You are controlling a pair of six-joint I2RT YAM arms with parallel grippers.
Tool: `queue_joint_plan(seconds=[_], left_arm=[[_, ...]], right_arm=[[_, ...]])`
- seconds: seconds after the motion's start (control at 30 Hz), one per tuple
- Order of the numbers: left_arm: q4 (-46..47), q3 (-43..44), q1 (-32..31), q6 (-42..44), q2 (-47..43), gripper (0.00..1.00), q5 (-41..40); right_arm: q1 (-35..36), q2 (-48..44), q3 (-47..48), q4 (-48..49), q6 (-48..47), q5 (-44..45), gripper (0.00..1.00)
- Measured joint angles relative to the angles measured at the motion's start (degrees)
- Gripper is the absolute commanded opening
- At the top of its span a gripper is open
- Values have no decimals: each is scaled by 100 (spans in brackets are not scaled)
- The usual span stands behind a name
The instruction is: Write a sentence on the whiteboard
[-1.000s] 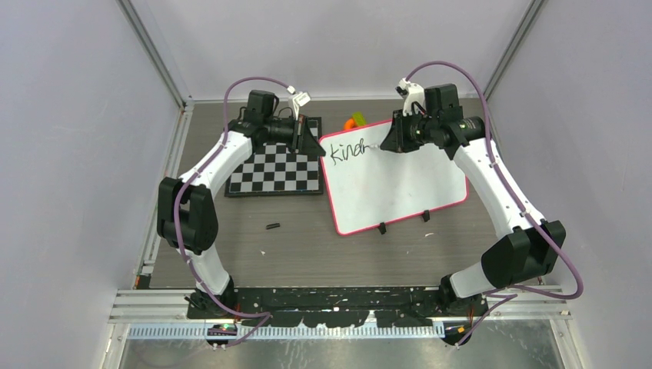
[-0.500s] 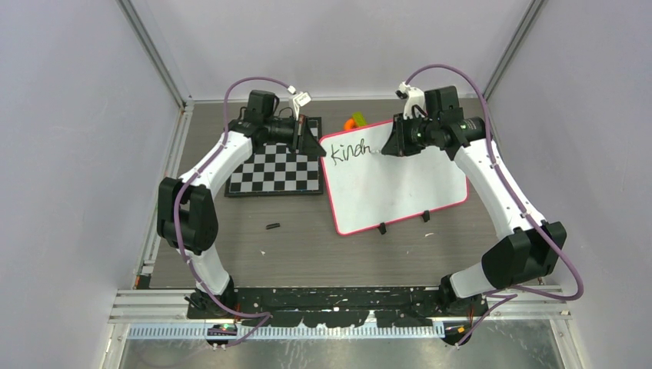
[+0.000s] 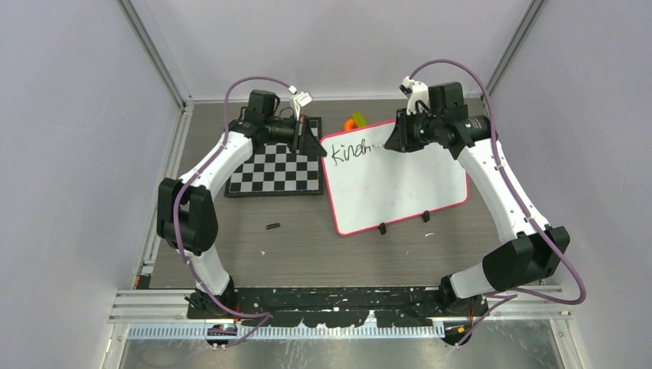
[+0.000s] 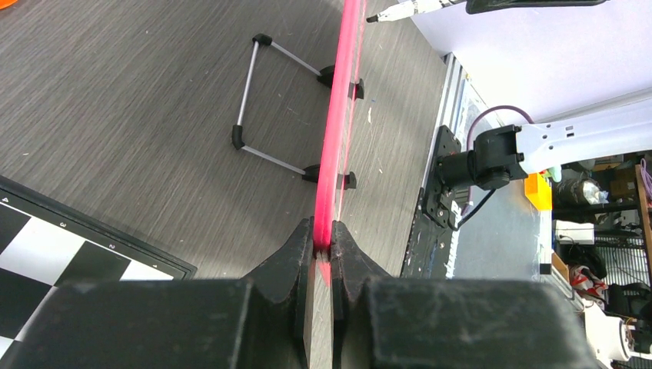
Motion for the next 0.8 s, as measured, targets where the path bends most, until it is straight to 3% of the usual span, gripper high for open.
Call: queue_joint_plan(seconds=[0.8], left_arm=[[-2,0,2,7,0,0,-2]], right_arm=[[-48,166,297,-114,-101,398,0]])
